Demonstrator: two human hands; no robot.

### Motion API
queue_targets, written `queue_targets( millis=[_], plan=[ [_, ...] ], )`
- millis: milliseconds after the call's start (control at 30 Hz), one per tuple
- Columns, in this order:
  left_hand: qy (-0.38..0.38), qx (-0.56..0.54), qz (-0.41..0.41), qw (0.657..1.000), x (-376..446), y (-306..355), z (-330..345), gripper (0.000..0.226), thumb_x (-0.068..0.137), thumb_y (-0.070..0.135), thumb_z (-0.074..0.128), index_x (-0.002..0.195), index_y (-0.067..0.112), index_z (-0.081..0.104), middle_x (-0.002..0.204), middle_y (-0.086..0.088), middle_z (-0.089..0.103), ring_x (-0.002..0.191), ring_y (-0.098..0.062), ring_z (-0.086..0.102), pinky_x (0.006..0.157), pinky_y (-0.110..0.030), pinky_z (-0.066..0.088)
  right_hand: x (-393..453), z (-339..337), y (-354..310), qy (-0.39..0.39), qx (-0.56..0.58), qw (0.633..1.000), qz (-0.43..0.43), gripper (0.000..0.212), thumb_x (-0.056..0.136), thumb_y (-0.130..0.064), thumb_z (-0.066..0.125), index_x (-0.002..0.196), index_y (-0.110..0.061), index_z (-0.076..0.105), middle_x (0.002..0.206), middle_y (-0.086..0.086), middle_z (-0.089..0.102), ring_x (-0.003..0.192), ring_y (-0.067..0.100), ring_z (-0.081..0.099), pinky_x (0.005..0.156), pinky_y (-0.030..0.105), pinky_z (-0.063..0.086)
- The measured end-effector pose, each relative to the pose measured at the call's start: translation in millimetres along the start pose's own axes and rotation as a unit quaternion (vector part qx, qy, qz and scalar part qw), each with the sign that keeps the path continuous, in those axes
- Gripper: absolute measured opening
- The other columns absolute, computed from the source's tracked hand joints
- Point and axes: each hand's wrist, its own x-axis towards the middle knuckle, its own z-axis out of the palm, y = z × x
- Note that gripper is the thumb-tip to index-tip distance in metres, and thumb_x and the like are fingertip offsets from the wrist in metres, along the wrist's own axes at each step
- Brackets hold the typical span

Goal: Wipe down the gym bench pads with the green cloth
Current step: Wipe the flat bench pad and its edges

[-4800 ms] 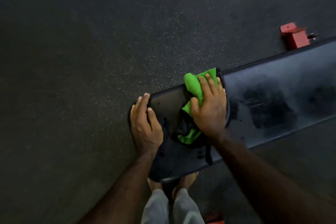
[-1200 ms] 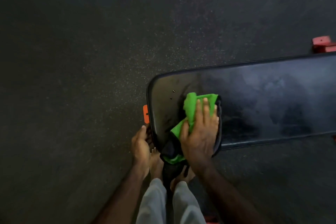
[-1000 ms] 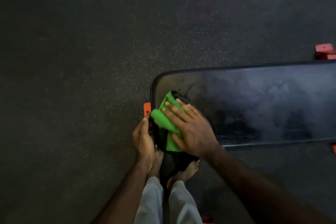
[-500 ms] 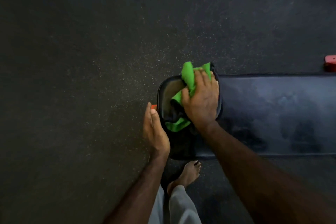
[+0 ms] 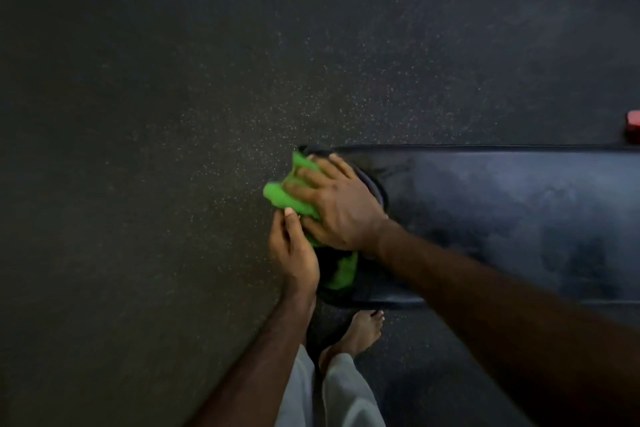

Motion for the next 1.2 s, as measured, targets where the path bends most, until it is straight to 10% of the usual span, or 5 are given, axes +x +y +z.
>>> queue_targets(
  millis=[233,433,633,833,1200],
  plan=[
    [0.003,-0.011,-0.002,1.000,1,-6,-8,0.054,0.099,0.048,0.042,0.139,0.017,0.063,0.133,-0.005,0.067,0.120,-0.016,0.065,0.102,-0.042,0.055,18,-8,1,0.123,0.033,0.948,0.290,0.060,0.082,-0.052,0.059,0.134,-0.024,0.063,0.134,0.004,0.063,0.125,0.031,0.056,0.117,0.052,0.036],
    [0.029,-0.033,-0.014,0.999,5,4,-12,0.043,0.108,0.043,0.041,0.138,0.021,0.063,0.132,-0.002,0.067,0.120,-0.019,0.066,0.099,-0.045,0.057,-19,-8,16,-0.065,0.007,0.993,-0.102,0.073,0.084,-0.055,0.055,0.150,-0.025,0.053,0.157,0.002,0.049,0.153,0.029,0.031,0.127,0.046,0.016],
    [0.010,-0.012,-0.008,1.000,4,4,-14,0.054,0.100,0.055,0.038,0.135,0.026,0.066,0.128,-0.001,0.070,0.114,-0.011,0.068,0.097,-0.044,0.056,-18,3,-13,0.110,0.060,0.959,0.255,0.073,0.084,-0.051,0.055,0.152,-0.025,0.050,0.162,0.003,0.042,0.153,0.033,0.030,0.126,0.053,0.023],
    [0.023,-0.010,-0.004,1.000,9,6,-23,0.049,0.097,0.046,0.042,0.132,0.023,0.067,0.120,-0.005,0.073,0.113,-0.020,0.069,0.101,-0.052,0.054,-103,38,-44,-0.067,-0.017,0.997,-0.045,0.079,0.090,-0.059,0.056,0.160,-0.029,0.037,0.170,-0.001,0.028,0.160,0.024,0.010,0.128,0.049,0.014],
    [-0.027,0.023,-0.018,0.999,1,0,-23,0.040,0.096,0.051,0.046,0.117,0.032,0.074,0.111,0.001,0.076,0.106,-0.023,0.071,0.096,-0.057,0.055,-153,47,-39,-0.044,-0.089,0.994,-0.047,0.087,0.089,-0.062,0.055,0.164,-0.028,0.026,0.172,0.001,0.019,0.158,0.028,0.015,0.127,0.050,0.022]
  ],
)
